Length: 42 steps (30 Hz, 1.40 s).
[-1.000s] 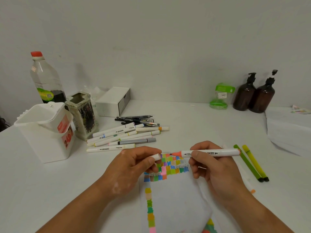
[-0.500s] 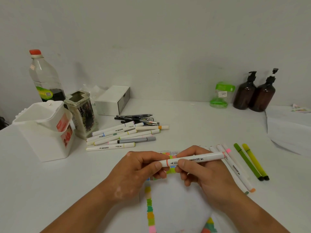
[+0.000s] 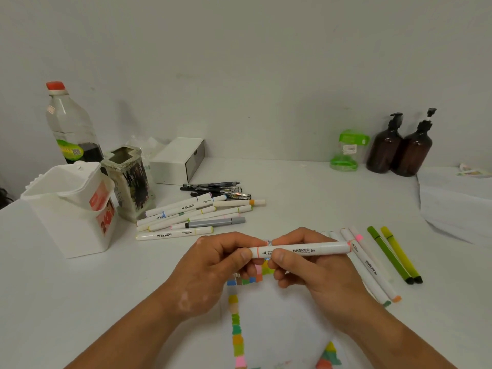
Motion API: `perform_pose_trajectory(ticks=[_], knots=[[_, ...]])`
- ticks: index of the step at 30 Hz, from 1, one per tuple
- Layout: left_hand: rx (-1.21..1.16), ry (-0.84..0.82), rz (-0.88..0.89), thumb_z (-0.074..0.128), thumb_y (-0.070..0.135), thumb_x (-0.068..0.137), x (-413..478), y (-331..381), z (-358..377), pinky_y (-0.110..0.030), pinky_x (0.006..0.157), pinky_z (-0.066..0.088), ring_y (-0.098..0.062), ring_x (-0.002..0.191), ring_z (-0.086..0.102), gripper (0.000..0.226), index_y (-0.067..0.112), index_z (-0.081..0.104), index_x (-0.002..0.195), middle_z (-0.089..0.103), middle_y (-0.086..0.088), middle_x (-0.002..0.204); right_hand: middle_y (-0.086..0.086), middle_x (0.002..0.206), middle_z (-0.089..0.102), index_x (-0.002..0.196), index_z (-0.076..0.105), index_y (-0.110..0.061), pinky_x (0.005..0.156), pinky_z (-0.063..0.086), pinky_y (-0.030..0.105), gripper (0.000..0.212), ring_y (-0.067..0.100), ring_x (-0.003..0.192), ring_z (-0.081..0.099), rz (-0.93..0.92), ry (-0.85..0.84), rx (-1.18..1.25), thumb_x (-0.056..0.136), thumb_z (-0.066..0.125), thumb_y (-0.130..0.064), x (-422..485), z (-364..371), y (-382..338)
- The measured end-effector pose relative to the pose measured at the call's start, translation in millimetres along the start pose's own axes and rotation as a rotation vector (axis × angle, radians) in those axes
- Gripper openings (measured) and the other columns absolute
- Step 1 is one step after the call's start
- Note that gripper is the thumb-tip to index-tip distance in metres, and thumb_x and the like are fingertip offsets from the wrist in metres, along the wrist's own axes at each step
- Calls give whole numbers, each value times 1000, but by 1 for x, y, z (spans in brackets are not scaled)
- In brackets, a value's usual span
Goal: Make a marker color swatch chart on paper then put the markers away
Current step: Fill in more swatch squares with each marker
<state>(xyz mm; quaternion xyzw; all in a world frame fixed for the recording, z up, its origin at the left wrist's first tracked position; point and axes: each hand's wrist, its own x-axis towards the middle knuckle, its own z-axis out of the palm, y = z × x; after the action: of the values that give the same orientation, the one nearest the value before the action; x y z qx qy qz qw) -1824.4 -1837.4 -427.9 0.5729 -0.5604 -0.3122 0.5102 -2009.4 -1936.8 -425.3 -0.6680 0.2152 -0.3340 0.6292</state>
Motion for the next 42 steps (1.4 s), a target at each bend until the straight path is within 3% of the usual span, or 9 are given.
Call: perform_pose_trajectory(ticks=[3, 8, 15, 20, 23, 27, 32, 38, 42], knots=[[65, 14, -7, 55, 29, 95, 3, -2, -1, -20, 75, 54, -10, 80, 69, 24, 37, 74, 107, 73, 3, 84, 16, 81, 75, 96, 80, -23, 61, 56, 30, 22, 22, 67, 69, -21, -8, -33, 78, 78, -35, 0, -5, -3], [49, 142, -82, 59, 16, 97, 4, -8, -12, -16, 71, 53, -9, 76, 69, 21, 30, 75, 100, 74, 2, 84, 17, 84, 74, 99, 81, -15, 56, 53, 30, 43, 22, 67, 64, 40, -46, 82, 76, 66, -48, 0, -22, -8], [19, 176, -102, 69, 15, 90, 5, -9, -7, -14, 68, 54, -8, 79, 73, 14, 24, 72, 99, 75, 4, 86, 8, 73, 76, 85, 72, -29, 50, 49, 28, 16, 17, 52, 59, 192, -131, -310, 74, 75, -39, -3, -13, -6], [47, 87, -85, 68, 37, 78, 3, -8, -2, -18, 72, 56, -8, 84, 72, 25, 33, 72, 103, 74, 8, 87, -13, 71, 69, 85, 75, -35, 52, 44, 20, 16, 3, 49, 51, 68, -77, -586, 71, 75, -43, -6, -8, -1], [251, 207, -73, 70, 39, 83, 6, -16, -15, -17, 75, 55, -7, 87, 68, 25, 38, 67, 107, 71, 10, 85, -18, 65, 67, 70, 72, -35, 54, 43, 15, 7, 0, 56, 57, 8, 156, -797, 72, 79, -33, 1, -19, 2], [708, 537, -77, 72, 19, 89, 9, -29, -44, -11, 67, 39, -5, 79, 59, 18, 29, 69, 103, 64, 17, 83, -17, 66, 65, 76, 69, -39, 57, 50, 21, 9, 0, 65, 60, 136, 310, -1048, 77, 77, -42, 5, -40, 4], [883, 558, -253, 67, 17, 90, 13, -42, -57, -43, 96, 42, -25, 113, 54, 23, 28, 69, 111, 64, 2, 110, -21, 76, 62, 89, 62, -44, 54, 43, 18, 14, -3, 69, 57, 209, 277, -1224, 82, 68, -54, 5, -37, 14], [956, 574, -353, 60, 20, 93, 14, -44, -56, -42, 95, 36, -19, 112, 52, 23, 34, 64, 110, 60, 8, 112, -23, 77, 58, 94, 60, -43, 51, 40, 17, 15, -3, 68, 51, 234, 286, -1265, 85, 66, -53, 4, -35, 12], [999, 523, -373, 59, 26, 96, 14, -40, -54, -39, 88, 34, -17, 108, 53, 19, 37, 64, 109, 63, 10, 112, -21, 78, 60, 95, 62, -42, 57, 57, 26, 13, 4, 71, 59, 224, 311, -1189, 86, 68, -50, 3, -36, 8]])
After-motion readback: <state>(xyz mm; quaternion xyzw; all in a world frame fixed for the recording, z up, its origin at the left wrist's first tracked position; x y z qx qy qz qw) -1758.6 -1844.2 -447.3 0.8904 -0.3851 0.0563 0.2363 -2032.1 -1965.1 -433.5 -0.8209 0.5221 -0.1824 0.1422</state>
